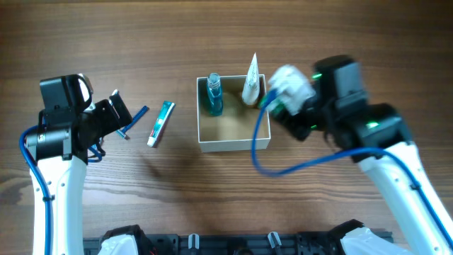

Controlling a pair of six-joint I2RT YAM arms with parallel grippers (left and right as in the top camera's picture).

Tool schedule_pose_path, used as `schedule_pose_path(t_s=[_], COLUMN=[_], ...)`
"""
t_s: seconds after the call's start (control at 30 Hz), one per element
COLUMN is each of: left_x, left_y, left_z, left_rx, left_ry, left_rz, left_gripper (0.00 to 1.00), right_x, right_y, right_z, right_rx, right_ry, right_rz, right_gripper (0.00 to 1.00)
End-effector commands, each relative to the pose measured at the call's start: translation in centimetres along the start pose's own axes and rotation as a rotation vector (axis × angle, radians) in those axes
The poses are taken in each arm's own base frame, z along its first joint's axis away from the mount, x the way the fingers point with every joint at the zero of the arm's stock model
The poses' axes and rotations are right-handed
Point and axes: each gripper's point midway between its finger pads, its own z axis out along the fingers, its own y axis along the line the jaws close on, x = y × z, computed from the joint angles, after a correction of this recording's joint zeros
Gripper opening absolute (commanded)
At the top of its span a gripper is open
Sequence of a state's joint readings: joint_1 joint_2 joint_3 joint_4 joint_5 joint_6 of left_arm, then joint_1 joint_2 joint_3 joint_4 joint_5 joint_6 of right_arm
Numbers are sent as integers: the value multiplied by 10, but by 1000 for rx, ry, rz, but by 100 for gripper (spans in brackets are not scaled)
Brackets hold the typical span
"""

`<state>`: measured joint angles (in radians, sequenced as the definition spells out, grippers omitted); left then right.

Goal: Pack container
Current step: 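Lower the soap box into the box and open the right gripper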

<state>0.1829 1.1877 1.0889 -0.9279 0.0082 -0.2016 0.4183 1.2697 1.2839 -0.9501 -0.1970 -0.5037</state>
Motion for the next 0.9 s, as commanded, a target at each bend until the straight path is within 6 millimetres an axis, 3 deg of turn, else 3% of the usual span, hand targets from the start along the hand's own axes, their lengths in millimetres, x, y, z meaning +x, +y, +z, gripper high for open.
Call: schedule_pose_path(t_s=[0.0, 0.17, 0.3, 0.4, 0.43, 0.47, 0.5, 0.63, 0.73, 0.77, 0.87], left_x=[-6, -6, -6, -6, -6, -6, -6, -5, -5, -5, -5], left_y=[1, 1, 1, 1, 1, 1, 1, 1, 1, 1, 1], left_z=[-3, -3, -3, -3, -3, -3, -3, -3, -3, -3, -3], left_rx=[-4, -4, -4, -4, -4, -4, -4, -5, -5, -5, -5], left_ry=[-15, -15, -15, -15, -15, -15, -13, -12, -12, -12, -12], left_rz=[-20, -20, -20, -20, -20, -20, -20, -20, -20, -20, -20], left_gripper=[100, 100, 100, 100, 100, 100, 100, 100, 100, 100, 100], right_x=[-21, -21, -12, -9, -8, -8, -9, -12, -28, -35, -51], right_y=[28, 48, 45, 37, 36, 36, 36, 35, 31, 29, 26], right_z=[25, 77, 116, 132, 135, 136, 136, 132, 110, 98, 47], right_rx=[-35, -54, -69, -31, -28, -25, -24, -10, 26, 41, 80], right_ry=[7, 104, 162, 191, 193, 193, 193, 180, 117, 80, -32], right_rz=[-237, -322, -337, -338, -338, -336, -328, -238, -109, -71, 78], right_gripper=[4, 4, 4, 5, 9, 31, 46, 82, 91, 100, 100])
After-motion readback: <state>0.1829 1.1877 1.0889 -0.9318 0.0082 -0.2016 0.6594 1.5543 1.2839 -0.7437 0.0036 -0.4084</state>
